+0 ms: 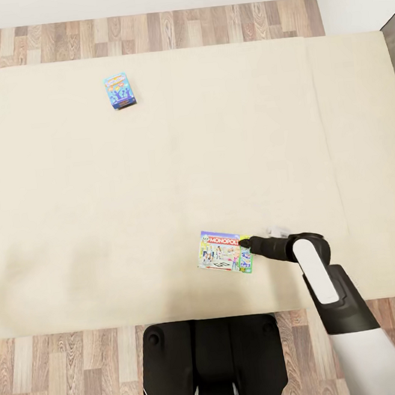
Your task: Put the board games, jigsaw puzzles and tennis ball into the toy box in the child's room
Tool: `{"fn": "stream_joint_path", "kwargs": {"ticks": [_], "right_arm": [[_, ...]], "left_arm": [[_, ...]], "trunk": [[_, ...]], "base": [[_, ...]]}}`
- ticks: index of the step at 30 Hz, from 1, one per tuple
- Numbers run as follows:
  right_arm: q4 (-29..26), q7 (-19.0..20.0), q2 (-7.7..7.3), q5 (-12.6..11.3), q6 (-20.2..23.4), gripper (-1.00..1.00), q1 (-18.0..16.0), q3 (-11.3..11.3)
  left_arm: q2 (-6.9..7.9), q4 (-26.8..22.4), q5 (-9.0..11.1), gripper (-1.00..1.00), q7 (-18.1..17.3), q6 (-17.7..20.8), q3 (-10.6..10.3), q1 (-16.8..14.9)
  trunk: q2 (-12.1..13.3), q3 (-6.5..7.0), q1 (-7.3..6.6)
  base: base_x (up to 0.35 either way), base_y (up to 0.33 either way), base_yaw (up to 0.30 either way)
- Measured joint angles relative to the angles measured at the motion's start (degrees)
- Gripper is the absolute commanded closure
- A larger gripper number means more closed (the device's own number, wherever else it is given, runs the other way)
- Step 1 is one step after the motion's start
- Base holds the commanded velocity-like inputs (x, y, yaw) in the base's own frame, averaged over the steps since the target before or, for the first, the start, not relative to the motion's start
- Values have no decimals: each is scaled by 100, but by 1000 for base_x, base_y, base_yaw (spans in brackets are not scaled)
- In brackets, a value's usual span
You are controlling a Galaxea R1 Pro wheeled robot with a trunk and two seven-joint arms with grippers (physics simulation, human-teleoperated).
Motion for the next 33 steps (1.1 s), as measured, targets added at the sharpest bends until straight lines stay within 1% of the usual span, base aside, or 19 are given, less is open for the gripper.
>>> {"fn": "stream_joint_path", "kwargs": {"ticks": [3, 7, 8, 10, 13, 16, 19, 33], "right_arm": [[0, 6, -3, -43, 2, -100, 16, 105], [-3, 68, -4, -240, 2, -100, 129, 196], [-5, 126, -5, -337, 2, -100, 192, 213], [-6, 203, -5, -415, 3, -100, 247, 228], [-7, 453, -5, -514, 2, -100, 336, 247], [-9, 638, -5, -538, 3, -100, 368, 257], [-17, 729, -5, -544, 3, -100, 382, 261], [-4, 786, -1, -527, 3, -100, 391, 272]], "left_arm": [[0, 0, 0, -100, 0, 0, 0, 0], [-6, -1, 0, -100, 0, 0, 0, 0], [-4, 0, 0, -100, 0, 0, 0, 0], [-2, 0, 0, -100, 0, 0, 0, 0], [-1, 0, 0, -100, 0, 0, 0, 0], [-2, -1, 0, -100, 0, 0, 0, 0], [-6, 0, 0, -100, 0, 0, 0, 0], [-8, 0, 0, -100, 0, 0, 0, 0]], "trunk": [[0, 0, 0], [0, 0, 0], [0, 0, 0], [0, 0, 0], [0, 0, 0], [0, 0, 0], [0, 0, 0], [0, 0, 0]], "base": [[0, 0, 0], [0, 0, 0], [0, 0, 0], [0, 0, 0], [0, 0, 0], [0, 0, 0], [0, 0, 0], [0, 0, 0]]}}
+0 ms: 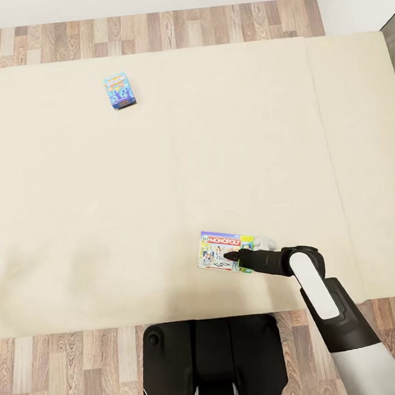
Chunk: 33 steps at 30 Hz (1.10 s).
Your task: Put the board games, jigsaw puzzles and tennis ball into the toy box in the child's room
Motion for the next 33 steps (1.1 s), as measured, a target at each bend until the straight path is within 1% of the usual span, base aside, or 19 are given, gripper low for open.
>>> {"fn": "stream_joint_path", "kwargs": {"ticks": [6, 10, 15, 18, 33], "right_arm": [[3, -34, -3, 45, 0, -100, 0, -5], [10, -58, -4, 162, 0, -100, 0, -8], [49, -214, 0, 385, -1, -100, 0, -18], [54, -266, -2, 436, -1, -100, 0, -35], [75, -303, -4, 470, -1, -100, 0, -26]], "left_arm": [[-1, -2, 0, -100, 0, 0, 0, 0], [-1, 0, 0, -100, 0, 0, 0, 0], [-1, -1, 0, -100, 0, 0, 0, 0], [-1, 0, 0, -100, 0, 0, 0, 0], [-7, 0, 0, -100, 0, 0, 0, 0]], "trunk": [[0, 0, 0], [0, 0, 0], [0, 0, 0], [0, 0, 0], [0, 0, 0]], "base": [[0, 0, 0], [0, 0, 0], [0, 0, 0], [0, 0, 0], [0, 0, 0]]}}
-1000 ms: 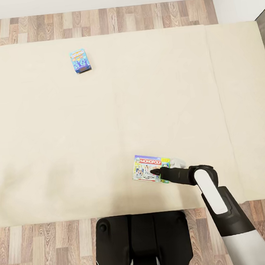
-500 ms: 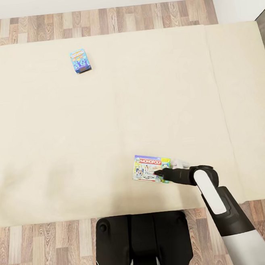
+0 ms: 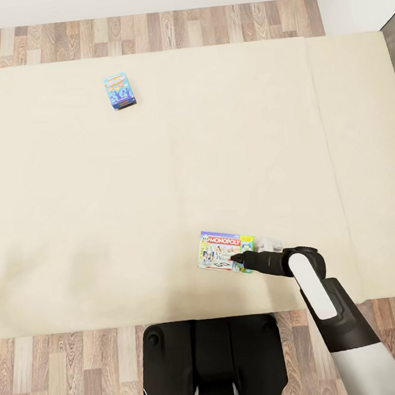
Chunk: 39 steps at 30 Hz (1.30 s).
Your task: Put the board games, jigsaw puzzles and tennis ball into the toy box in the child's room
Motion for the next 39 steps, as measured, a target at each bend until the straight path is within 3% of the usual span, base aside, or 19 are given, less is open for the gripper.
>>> {"fn": "stream_joint_path", "kwargs": {"ticks": [12, 22, 39], "right_arm": [[58, 1, -7, 3, 0, -100, -72, -16], [517, 10, -17, 18, 0, -100, -212, -27], [567, 10, -9, 19, 0, -100, -260, -13]], "left_arm": [[-2, 0, 0, -100, 0, 0, 0, 0], [-5, 0, 0, -100, 0, 0, 0, 0], [-11, 0, 0, -100, 0, 0, 0, 0]], "trunk": [[0, 0, 0], [0, 0, 0], [0, 0, 0]], "base": [[0, 0, 0], [0, 0, 0], [0, 0, 0]]}}
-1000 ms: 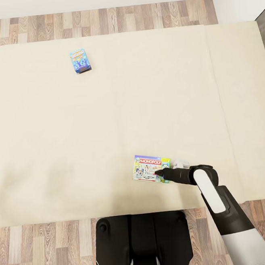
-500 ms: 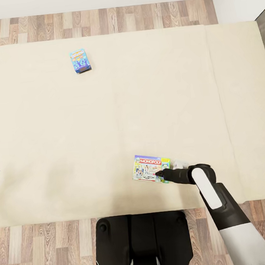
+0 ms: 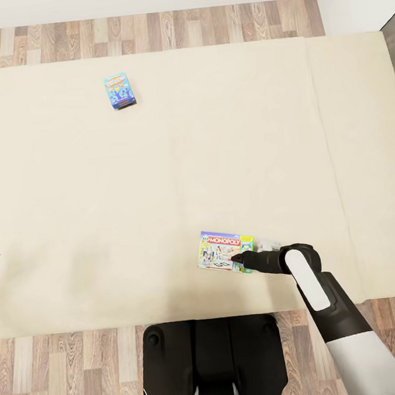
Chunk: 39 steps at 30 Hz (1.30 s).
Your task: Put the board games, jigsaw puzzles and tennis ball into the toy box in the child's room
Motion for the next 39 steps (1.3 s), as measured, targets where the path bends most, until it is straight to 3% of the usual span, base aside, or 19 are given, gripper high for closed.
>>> {"fn": "stream_joint_path", "kwargs": {"ticks": [9, 20, 39], "right_arm": [[16, 0, -7, 13, 0, -100, -201, 21], [22, 37, 14, 541, -1, -100, -247, -5], [251, 52, 21, 614, -2, -100, -346, -8]], "left_arm": [[0, 0, 0, -100, 0, 0, 0, 0], [0, 0, 0, -100, 0, 0, 0, 0], [-1, 0, 0, -100, 0, 0, 0, 0]], "trunk": [[0, 0, 0], [0, 0, 0], [0, 0, 0]], "base": [[0, 0, 0], [0, 0, 0], [0, 0, 0]]}}
